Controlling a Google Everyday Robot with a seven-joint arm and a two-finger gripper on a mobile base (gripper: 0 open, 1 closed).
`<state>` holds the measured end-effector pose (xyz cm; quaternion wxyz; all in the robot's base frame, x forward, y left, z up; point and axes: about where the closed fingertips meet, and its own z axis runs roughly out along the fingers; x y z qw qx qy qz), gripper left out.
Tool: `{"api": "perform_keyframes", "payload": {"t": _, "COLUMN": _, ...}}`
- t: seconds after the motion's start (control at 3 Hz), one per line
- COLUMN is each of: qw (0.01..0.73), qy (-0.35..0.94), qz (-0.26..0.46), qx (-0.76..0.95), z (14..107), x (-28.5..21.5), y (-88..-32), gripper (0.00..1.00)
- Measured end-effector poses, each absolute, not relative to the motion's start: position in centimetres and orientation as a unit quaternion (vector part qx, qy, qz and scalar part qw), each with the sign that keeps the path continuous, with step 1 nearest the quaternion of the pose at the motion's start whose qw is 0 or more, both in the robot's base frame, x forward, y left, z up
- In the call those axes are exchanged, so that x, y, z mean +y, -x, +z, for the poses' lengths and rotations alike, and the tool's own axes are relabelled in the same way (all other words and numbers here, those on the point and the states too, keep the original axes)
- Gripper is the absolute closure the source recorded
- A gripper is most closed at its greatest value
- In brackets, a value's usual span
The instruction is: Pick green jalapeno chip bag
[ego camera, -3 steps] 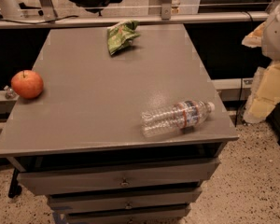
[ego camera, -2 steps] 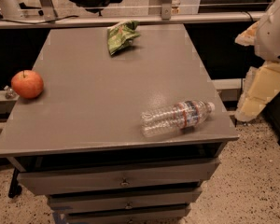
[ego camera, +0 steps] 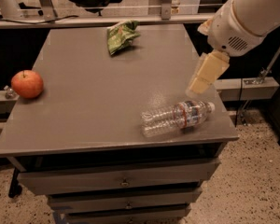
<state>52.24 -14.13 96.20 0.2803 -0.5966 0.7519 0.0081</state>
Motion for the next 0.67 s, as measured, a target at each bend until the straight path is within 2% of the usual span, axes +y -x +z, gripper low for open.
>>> {"api": "perform_keyframes", "payload": {"t": 0.67, "qw": 0.37, "qy": 0.556, "qz": 0.035, "qx": 0.743, "z": 94.2, "x": -5.4, "y": -61.1, "gripper": 0.0}}
